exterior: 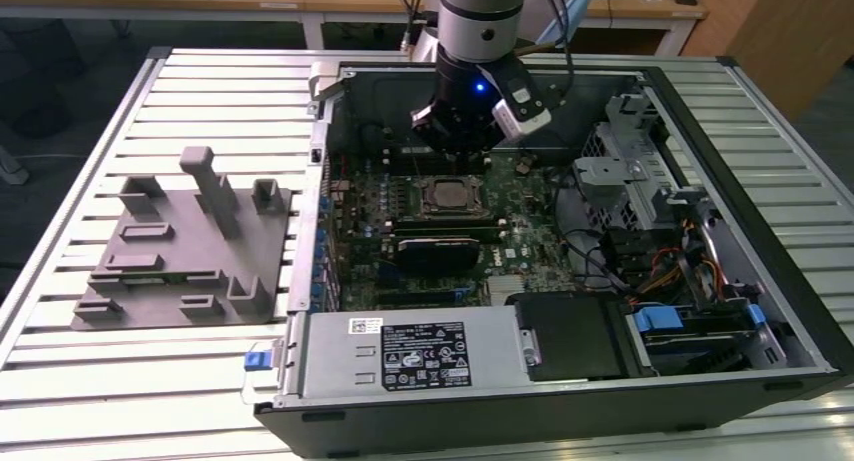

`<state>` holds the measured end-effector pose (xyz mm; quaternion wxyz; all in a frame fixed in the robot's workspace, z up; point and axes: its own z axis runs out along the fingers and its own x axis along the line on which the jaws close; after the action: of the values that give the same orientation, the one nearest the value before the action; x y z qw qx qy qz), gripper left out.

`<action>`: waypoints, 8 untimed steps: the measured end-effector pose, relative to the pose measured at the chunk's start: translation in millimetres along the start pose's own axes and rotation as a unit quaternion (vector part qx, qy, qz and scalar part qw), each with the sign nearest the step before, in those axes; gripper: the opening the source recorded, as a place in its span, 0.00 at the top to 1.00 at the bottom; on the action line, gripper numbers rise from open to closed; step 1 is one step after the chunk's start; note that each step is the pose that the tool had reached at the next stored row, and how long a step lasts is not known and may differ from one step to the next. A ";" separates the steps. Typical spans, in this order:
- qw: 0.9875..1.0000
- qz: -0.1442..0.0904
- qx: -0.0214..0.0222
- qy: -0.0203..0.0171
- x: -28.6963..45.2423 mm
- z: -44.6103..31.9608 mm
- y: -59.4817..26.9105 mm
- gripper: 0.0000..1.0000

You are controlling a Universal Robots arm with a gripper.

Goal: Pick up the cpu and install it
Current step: 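Install the first cpu locking lever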

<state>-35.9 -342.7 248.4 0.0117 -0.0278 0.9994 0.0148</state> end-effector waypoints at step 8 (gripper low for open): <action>1.000 0.000 0.000 0.000 1.1 -0.2 0.1 0.89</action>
<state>-37.0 -342.7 248.5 0.0116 -0.0278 0.9994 0.0147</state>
